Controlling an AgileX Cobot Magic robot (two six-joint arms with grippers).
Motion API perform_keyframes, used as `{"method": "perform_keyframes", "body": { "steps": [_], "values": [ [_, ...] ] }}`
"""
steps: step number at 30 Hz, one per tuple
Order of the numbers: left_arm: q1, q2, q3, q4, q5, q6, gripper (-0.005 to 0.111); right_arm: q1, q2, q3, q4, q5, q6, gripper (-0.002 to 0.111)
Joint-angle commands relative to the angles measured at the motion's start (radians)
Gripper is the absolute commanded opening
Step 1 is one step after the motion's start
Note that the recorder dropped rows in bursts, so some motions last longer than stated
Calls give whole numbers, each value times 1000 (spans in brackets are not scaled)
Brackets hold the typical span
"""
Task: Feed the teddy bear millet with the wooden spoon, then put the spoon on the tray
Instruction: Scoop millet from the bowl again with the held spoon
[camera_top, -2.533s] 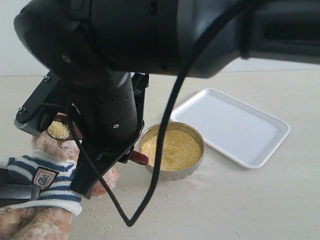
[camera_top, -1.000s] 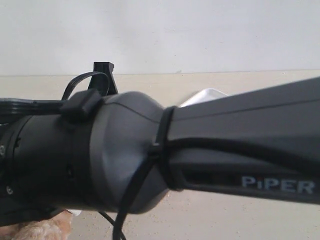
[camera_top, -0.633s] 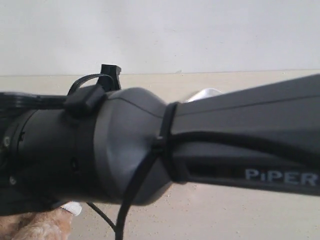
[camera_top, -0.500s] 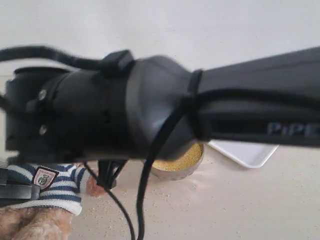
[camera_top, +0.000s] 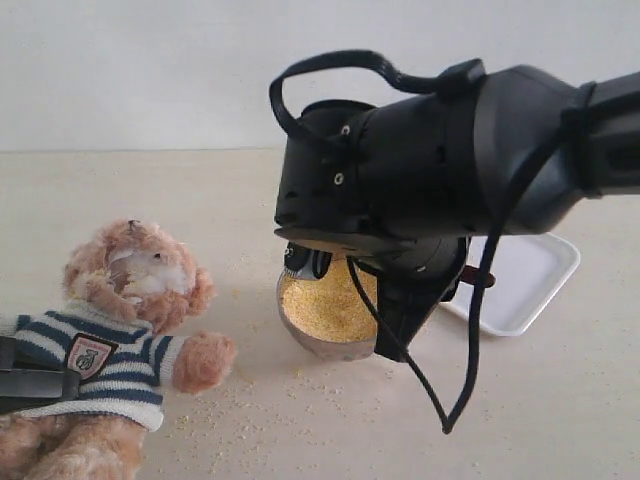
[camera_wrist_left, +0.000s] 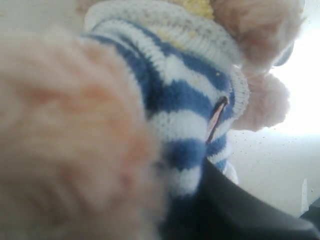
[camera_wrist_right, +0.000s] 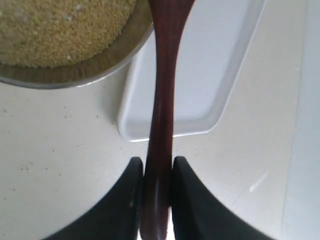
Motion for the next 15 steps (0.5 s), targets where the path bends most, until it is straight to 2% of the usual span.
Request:
{"method": "perform_keyframes", "body": {
  "steps": [1, 15],
  "values": [
    [2, -9, 4, -14, 8, 2, 5, -1, 22, 7, -74, -4, -37, 0],
    [2, -9, 4, -14, 8, 2, 5, 28, 150, -13, -180, -4, -120, 0]
  ]
}}
